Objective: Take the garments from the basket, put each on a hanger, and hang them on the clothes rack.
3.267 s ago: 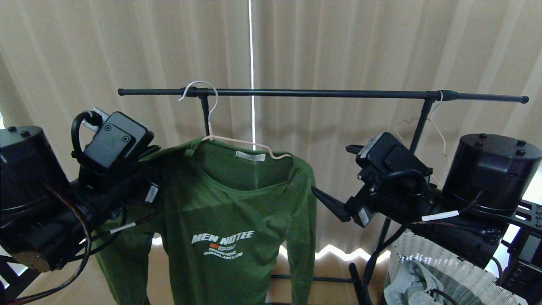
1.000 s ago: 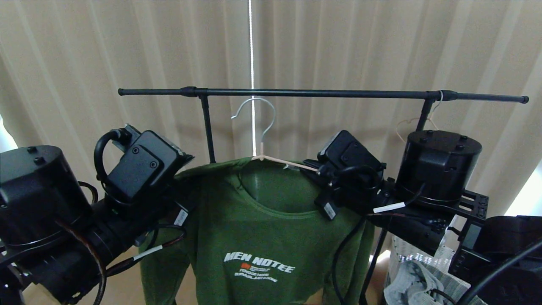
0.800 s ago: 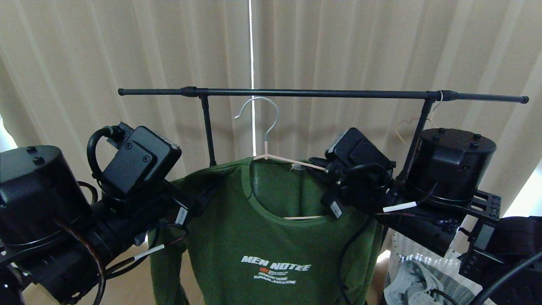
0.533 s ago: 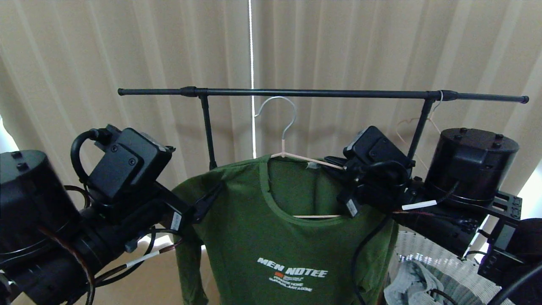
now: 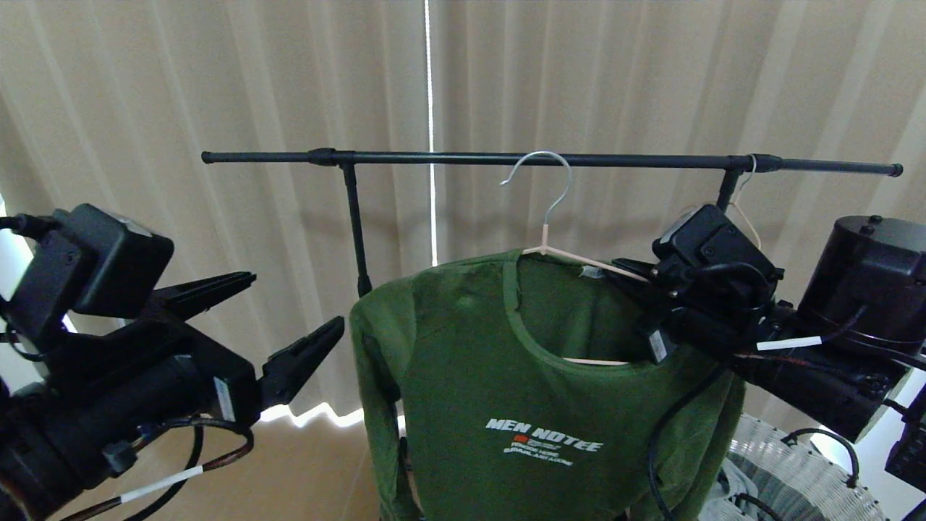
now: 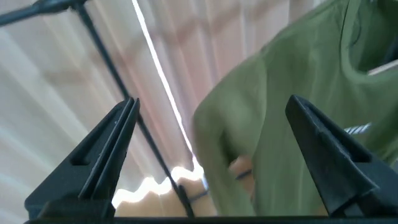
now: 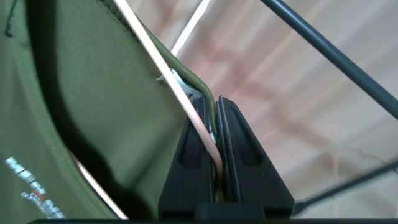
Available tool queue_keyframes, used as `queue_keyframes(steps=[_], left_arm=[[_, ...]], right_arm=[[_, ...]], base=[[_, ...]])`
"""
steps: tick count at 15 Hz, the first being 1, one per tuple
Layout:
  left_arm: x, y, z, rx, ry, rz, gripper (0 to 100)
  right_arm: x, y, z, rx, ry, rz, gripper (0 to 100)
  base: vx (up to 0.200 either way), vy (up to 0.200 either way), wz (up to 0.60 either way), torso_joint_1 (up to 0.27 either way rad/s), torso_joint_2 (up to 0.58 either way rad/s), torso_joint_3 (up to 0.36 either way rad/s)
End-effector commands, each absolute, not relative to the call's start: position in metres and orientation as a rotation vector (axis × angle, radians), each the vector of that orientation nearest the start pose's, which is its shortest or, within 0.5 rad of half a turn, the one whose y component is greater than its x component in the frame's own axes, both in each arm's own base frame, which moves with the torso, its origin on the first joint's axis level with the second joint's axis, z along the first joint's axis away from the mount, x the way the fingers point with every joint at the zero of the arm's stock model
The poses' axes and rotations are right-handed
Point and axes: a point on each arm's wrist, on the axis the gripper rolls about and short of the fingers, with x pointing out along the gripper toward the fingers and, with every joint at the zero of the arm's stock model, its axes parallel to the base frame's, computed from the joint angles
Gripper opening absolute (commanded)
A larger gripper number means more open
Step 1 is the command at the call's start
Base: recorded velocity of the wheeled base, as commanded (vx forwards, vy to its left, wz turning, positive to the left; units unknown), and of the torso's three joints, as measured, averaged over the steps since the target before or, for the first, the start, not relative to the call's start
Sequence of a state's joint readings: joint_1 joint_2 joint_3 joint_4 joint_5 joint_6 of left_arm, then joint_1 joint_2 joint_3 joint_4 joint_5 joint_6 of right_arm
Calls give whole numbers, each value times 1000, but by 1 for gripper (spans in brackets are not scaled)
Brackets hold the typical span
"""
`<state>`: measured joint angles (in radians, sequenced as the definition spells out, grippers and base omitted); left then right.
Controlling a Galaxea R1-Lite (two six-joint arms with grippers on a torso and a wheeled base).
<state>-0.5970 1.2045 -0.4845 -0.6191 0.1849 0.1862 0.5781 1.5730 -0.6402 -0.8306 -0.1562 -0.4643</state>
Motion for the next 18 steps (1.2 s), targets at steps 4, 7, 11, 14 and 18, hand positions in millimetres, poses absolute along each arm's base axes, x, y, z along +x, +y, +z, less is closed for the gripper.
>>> queue_keyframes(steps=[4,7,11,14,18], left_arm=[[128,-55,188,231,168,-270,100],[125,-48,171,191,188,-341,100],[134,-45,172,75,197,-395,100],[138,-44,171,76,206,-386,100],[137,-51,162,83,187,-429,100]], right_arm=[[224,137,196,-490,-7,420,0],[221,135,199,-484,-22,418,0],[215,132,203,-476,-39,414,0],[214,131,200,-477,-29,419,0],[213,131,201,-469,-47,429,0]], base=[[0,0,0,0,0,0],[0,0,0,0,0,0],[0,0,0,0,0,0],[0,0,0,0,0,0],[0,0,0,0,0,0]])
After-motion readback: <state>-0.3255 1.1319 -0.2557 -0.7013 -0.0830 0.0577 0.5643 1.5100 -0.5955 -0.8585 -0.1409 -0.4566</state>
